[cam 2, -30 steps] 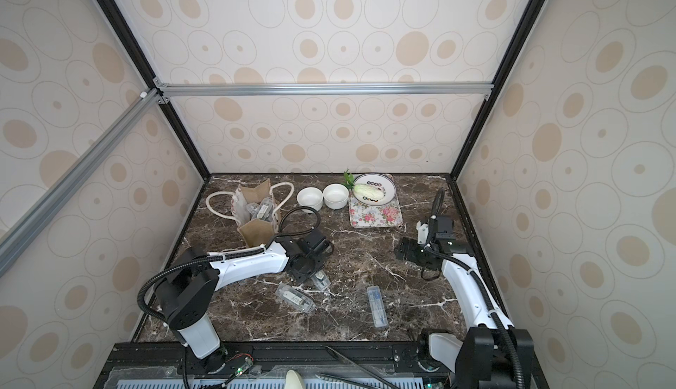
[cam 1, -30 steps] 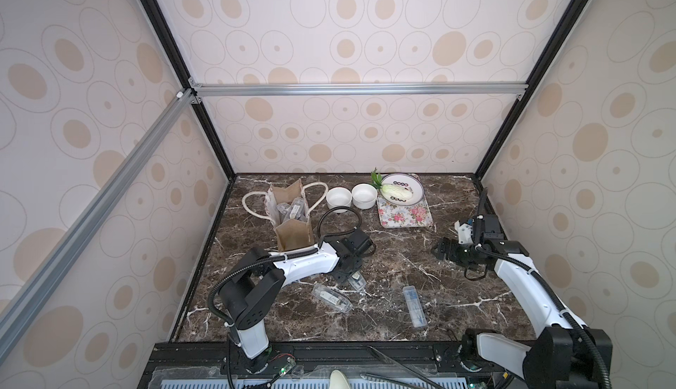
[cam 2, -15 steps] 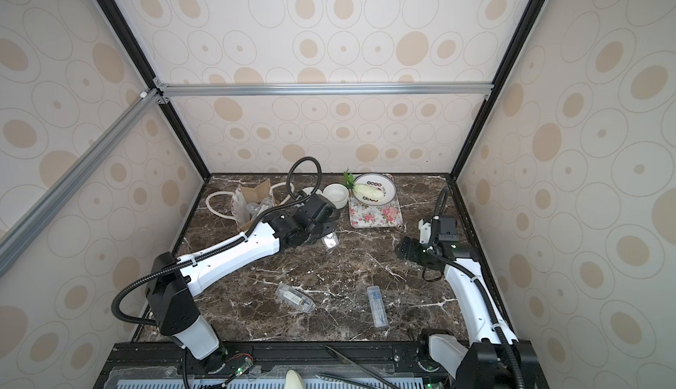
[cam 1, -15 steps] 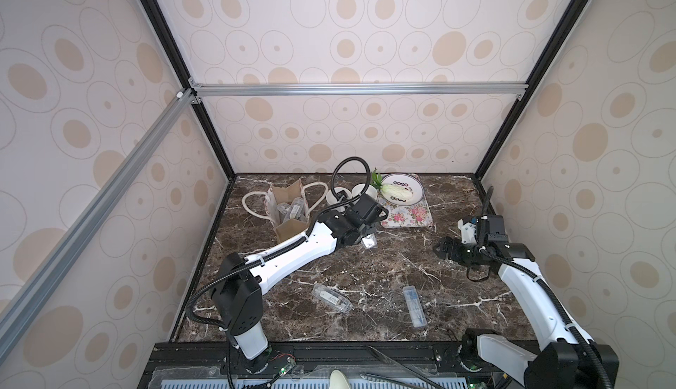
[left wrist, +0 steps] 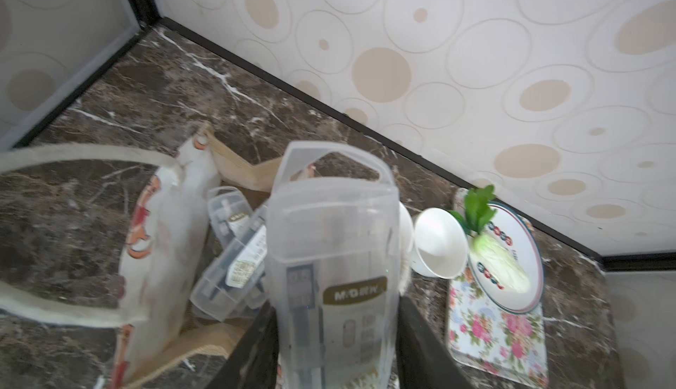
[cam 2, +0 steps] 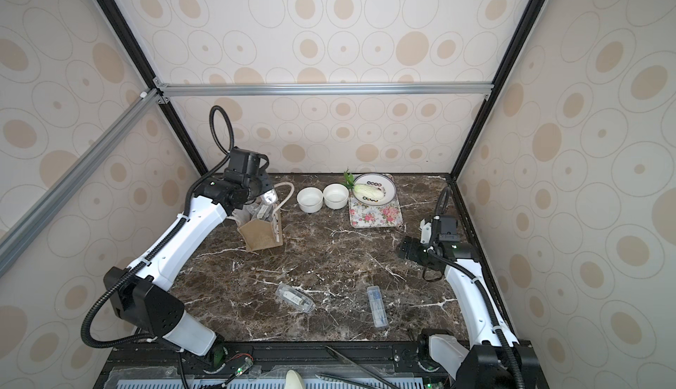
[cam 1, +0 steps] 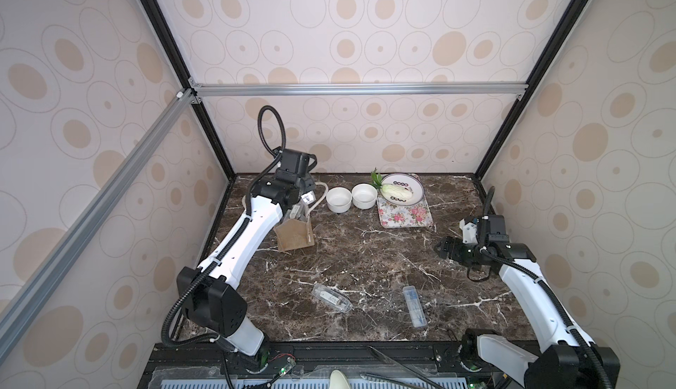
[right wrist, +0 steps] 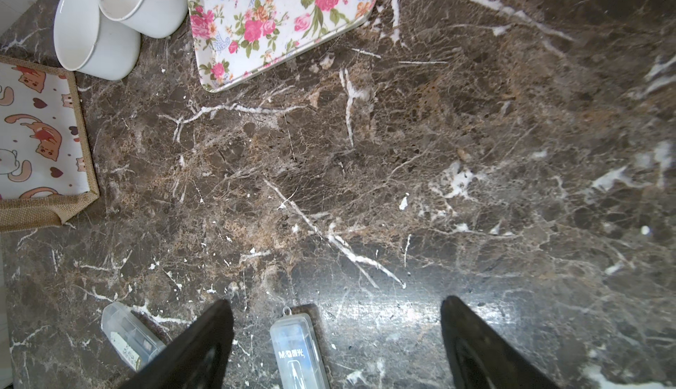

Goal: Put the compass set into the canvas bag
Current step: Place the compass set in the canvas bag.

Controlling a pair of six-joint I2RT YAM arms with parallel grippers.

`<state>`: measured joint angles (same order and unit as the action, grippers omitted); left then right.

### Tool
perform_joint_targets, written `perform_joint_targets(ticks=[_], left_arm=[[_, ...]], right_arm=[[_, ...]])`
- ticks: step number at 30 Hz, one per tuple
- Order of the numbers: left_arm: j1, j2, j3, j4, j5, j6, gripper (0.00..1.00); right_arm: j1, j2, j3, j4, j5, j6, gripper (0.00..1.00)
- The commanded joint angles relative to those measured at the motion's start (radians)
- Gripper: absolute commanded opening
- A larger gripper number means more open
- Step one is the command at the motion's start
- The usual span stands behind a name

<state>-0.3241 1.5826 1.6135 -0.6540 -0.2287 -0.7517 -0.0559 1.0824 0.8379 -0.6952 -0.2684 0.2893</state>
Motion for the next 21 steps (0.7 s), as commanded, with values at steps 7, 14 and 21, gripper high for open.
perform_joint_targets(ticks=[7, 14, 21], left_arm=[[0.126, 0.098, -0.012, 0.015, 0.076, 0.197, 0.47], [0.149, 0.196, 0.024, 0.041, 0.109, 0.245, 0.47], [0.149, 0.232, -0.003, 0.049, 0.172, 0.236, 0.46]], right_arm=[[0.006, 0.000, 0.027, -0.024, 0.018, 0.007, 0.91], [0.006, 0.009, 0.029, -0.026, 0.023, 0.005, 0.91], [0.006, 0.023, 0.032, -0.020, 0.022, 0.011, 0.91]])
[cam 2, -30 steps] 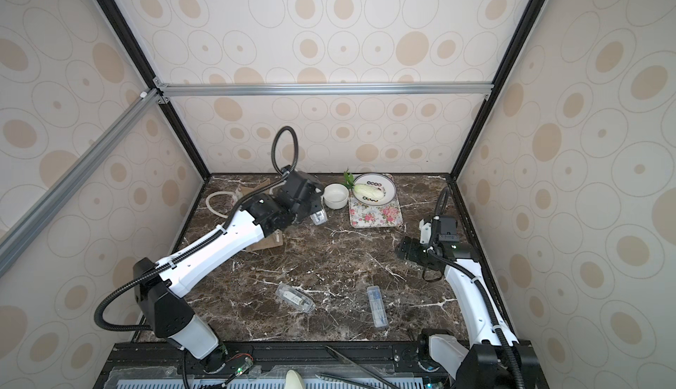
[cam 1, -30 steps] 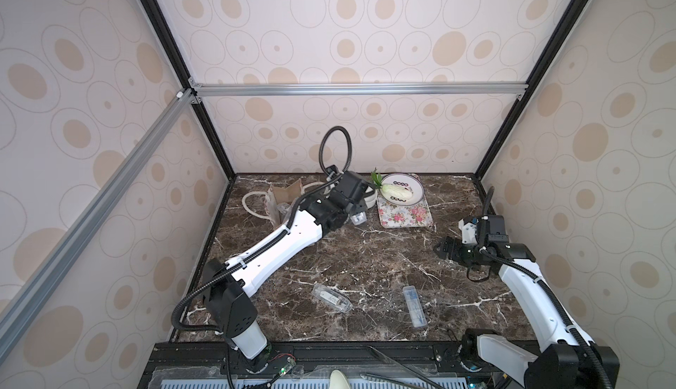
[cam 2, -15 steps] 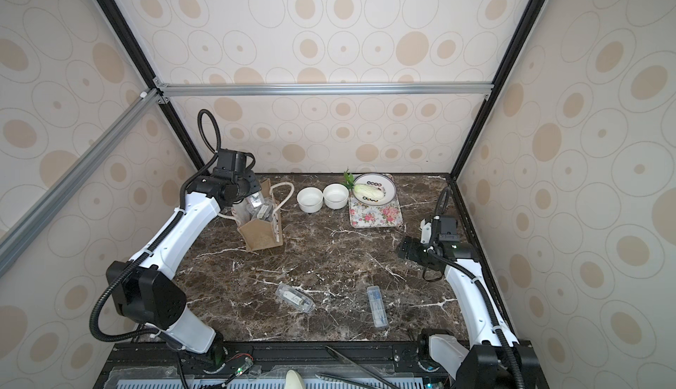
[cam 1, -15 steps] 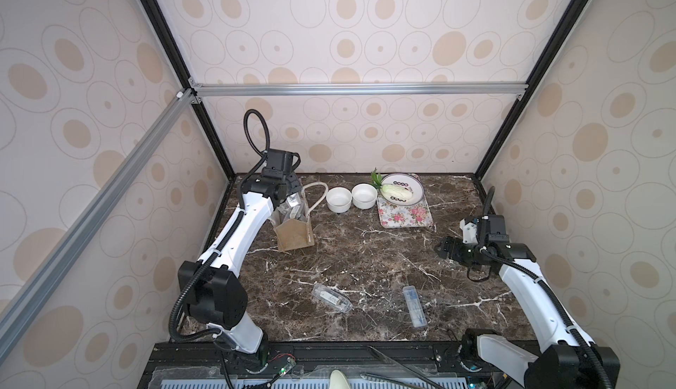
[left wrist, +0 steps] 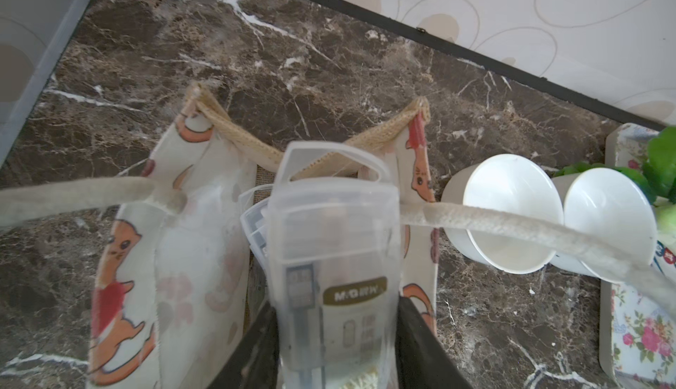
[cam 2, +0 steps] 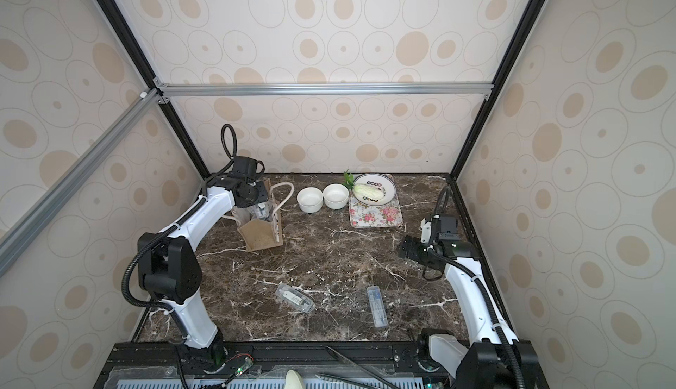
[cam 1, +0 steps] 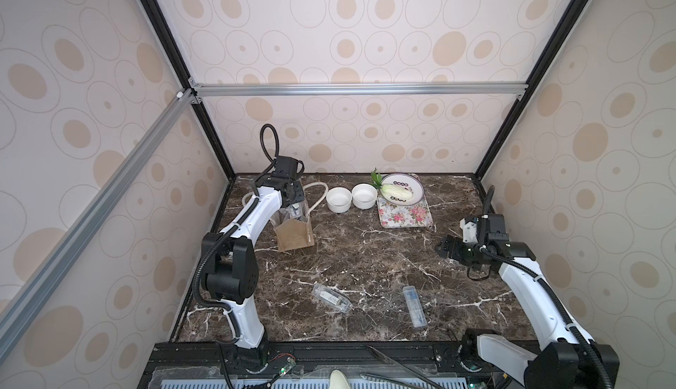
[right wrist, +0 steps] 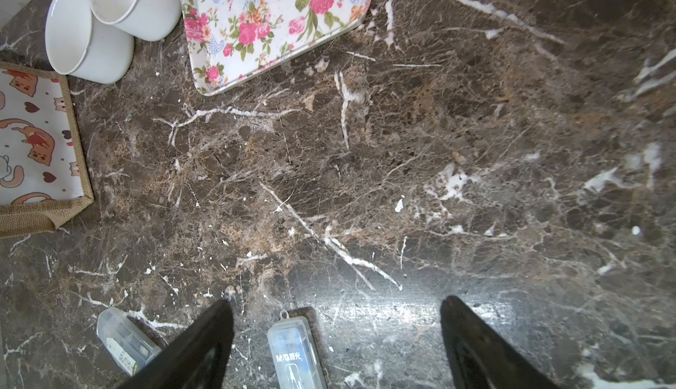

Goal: Put the compass set into the canvas bag
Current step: Place the compass set in the canvas bag.

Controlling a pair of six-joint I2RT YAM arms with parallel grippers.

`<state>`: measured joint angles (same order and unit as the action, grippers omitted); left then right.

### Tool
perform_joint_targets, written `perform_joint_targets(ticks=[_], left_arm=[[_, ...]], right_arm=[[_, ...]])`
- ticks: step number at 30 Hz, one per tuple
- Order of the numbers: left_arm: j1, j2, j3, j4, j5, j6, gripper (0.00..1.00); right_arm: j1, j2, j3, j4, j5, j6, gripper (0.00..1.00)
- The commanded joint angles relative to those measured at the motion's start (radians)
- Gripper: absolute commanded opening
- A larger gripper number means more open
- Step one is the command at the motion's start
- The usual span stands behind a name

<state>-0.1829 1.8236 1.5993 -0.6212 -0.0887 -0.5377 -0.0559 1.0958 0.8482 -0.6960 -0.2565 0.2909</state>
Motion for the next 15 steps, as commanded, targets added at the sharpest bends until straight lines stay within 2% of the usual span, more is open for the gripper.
perform_joint_targets(ticks=[1, 9, 15], left_arm=[[0.009, -0.007, 0.003, 0.015, 0.039, 0.018, 0.46], [0.008, 0.040, -0.001, -0.028, 0.040, 0.005, 0.46], [0.008, 0.094, 0.055, -0.057, 0.023, -0.001, 0.47]], right_arm=[[0.006, 0.012, 0.019, -0.016, 0.008, 0.011, 0.91], [0.007, 0.038, 0.018, 0.001, -0.007, 0.020, 0.91], [0.007, 0.029, 0.010, 0.001, -0.003, 0.015, 0.91]])
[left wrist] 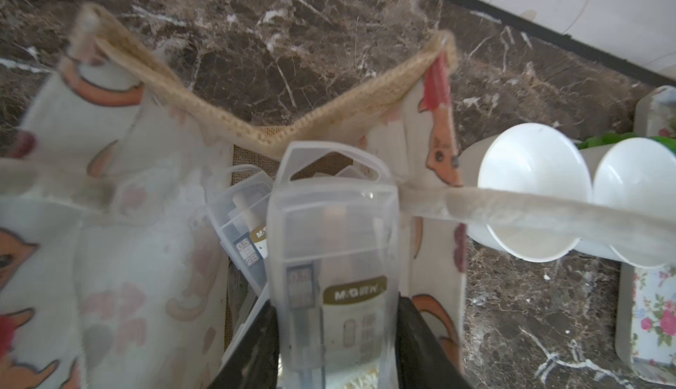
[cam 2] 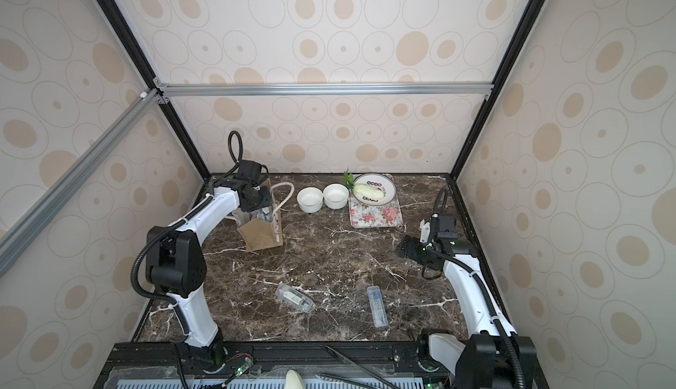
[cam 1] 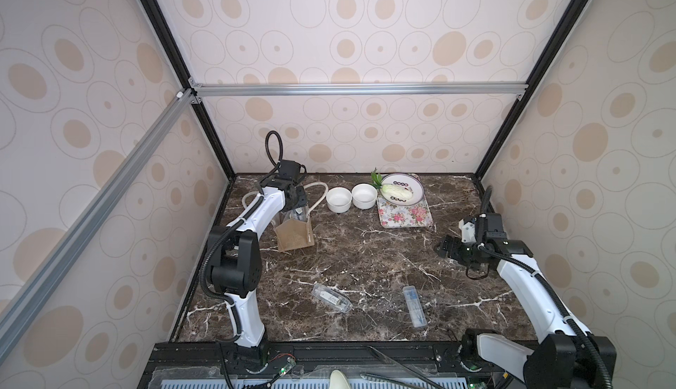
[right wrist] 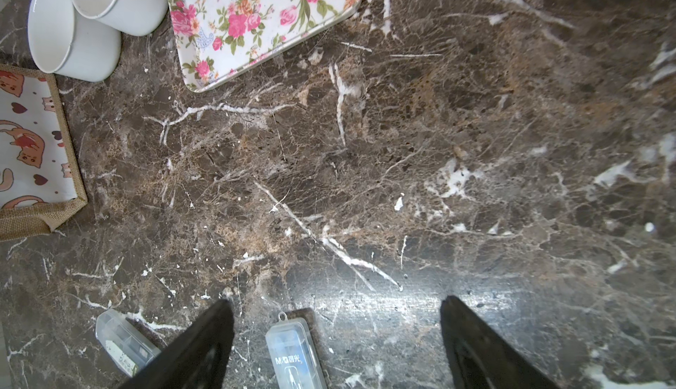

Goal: Put the compass set into the canvas bag
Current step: Place the compass set in the canvas bag, then pick up the compass set at the center of the board.

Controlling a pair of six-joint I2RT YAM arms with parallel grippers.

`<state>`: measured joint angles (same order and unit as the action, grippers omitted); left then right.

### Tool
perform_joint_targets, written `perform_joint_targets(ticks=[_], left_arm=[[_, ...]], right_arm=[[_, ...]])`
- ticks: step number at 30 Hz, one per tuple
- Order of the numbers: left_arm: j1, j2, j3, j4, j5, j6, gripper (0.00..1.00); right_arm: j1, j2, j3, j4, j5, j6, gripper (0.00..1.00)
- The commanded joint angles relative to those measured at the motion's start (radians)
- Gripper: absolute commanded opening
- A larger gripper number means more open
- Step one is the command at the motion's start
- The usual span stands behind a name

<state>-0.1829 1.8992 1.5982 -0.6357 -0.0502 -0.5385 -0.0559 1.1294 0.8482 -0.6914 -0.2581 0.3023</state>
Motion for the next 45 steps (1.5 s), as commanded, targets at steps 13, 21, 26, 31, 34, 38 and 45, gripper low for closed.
perform_joint_targets(ticks=[13, 21, 26, 31, 34, 38, 45], left_arm=[[0.007, -0.043, 0.132, -0.075, -0.053, -0.006, 0.68], [-0.039, -0.240, 0.091, -0.110, -0.074, -0.065, 0.70], [-0.154, -0.373, -0.005, -0.105, -0.106, -0.180, 0.70], [-0.286, -0.484, -0.189, -0.044, -0.102, -0.381, 0.70], [-0.367, -0.507, -0.255, -0.049, -0.098, -0.482, 0.70], [-0.464, -0.534, -0.350, -0.027, -0.088, -0.626, 0.69], [-0.559, -0.571, -0.493, -0.011, -0.077, -0.871, 0.70]], right_arm=[[0.007, -0.017, -0.001, 0.000, -0.001, 0.001, 0.91], [0.007, -0.016, 0.000, 0.019, -0.017, 0.012, 0.91], [0.007, -0.028, 0.005, 0.020, -0.024, 0.014, 0.90], [0.006, -0.057, 0.003, 0.021, -0.030, 0.026, 0.90], [0.008, -0.082, -0.014, 0.024, -0.032, 0.027, 0.90], [0.007, -0.101, -0.032, 0.031, -0.045, 0.032, 0.90], [0.007, -0.106, -0.070, 0.073, -0.075, 0.041, 0.91]])
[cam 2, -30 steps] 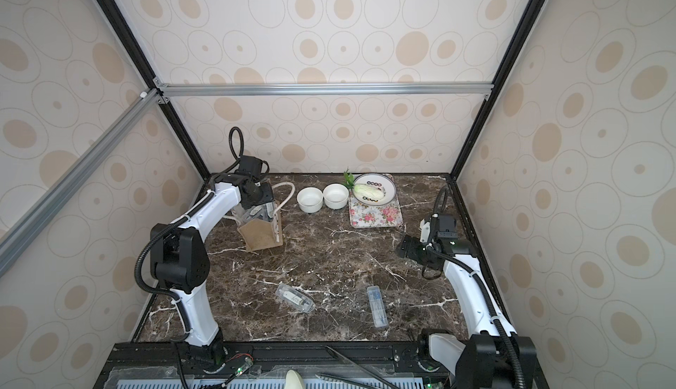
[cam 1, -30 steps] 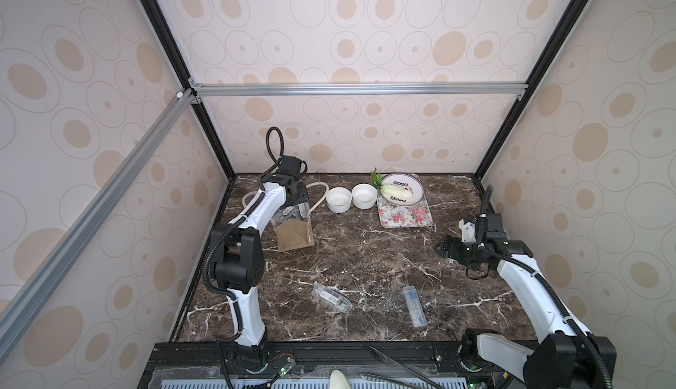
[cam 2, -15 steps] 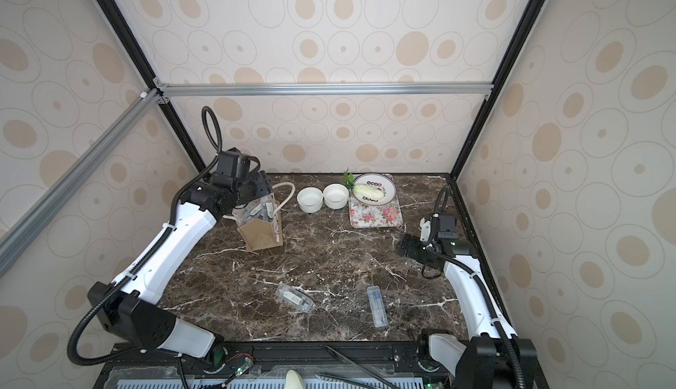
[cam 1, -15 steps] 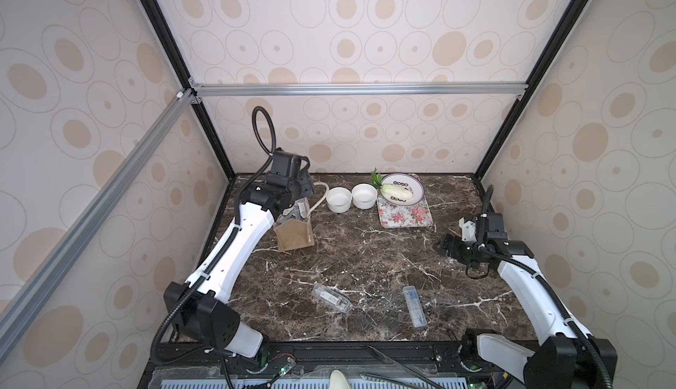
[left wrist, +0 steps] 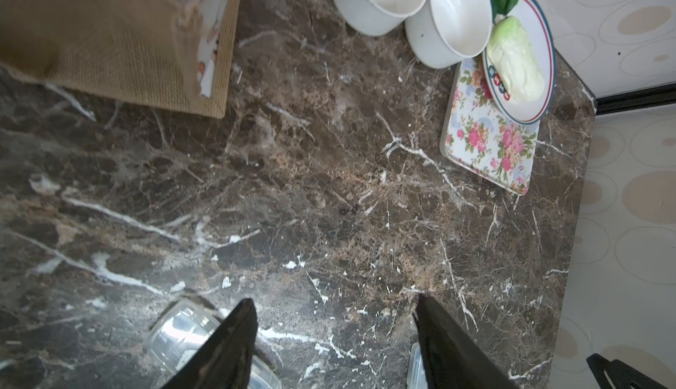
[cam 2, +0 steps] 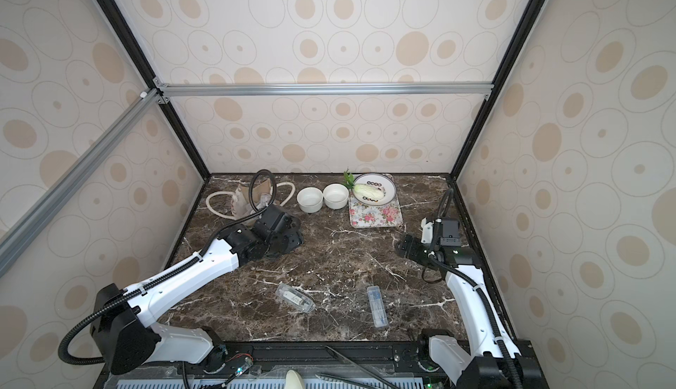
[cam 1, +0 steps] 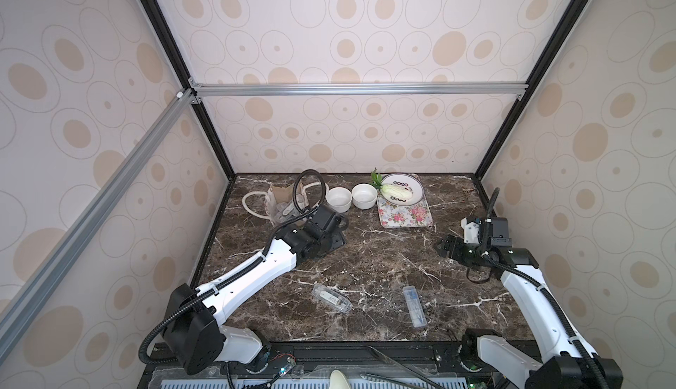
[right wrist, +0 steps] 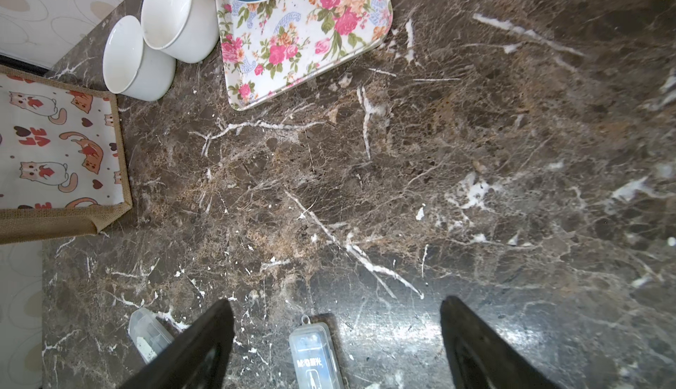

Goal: Put the compass set into the canvas bag
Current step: Pick up the compass set at the center of the board.

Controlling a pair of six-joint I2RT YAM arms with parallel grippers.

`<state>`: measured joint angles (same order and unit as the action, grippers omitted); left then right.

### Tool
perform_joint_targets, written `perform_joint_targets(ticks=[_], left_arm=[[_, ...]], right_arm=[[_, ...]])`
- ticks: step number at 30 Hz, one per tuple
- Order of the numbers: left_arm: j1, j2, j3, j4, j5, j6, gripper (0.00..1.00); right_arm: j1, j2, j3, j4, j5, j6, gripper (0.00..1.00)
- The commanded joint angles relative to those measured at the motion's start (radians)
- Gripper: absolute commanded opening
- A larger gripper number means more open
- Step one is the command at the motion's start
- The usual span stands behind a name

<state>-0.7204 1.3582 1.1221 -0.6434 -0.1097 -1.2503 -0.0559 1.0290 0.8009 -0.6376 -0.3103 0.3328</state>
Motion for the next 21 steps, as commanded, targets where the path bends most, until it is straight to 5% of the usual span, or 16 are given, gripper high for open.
perform_joint_targets(ticks=[1, 13, 21], left_arm=[[-0.032, -0.036, -0.035, -0.009, -0.014, -0.193, 0.70], [-0.113, -0.033, -0.178, -0.093, 0.010, -0.489, 0.70], [-0.120, 0.000, -0.261, -0.090, 0.064, -0.579, 0.71]], right_arm=[[0.007, -0.002, -0.027, 0.021, -0.028, 0.009, 0.90], [0.008, 0.037, -0.055, 0.083, -0.081, 0.006, 0.90], [0.007, 0.059, -0.052, 0.095, -0.082, -0.009, 0.90]])
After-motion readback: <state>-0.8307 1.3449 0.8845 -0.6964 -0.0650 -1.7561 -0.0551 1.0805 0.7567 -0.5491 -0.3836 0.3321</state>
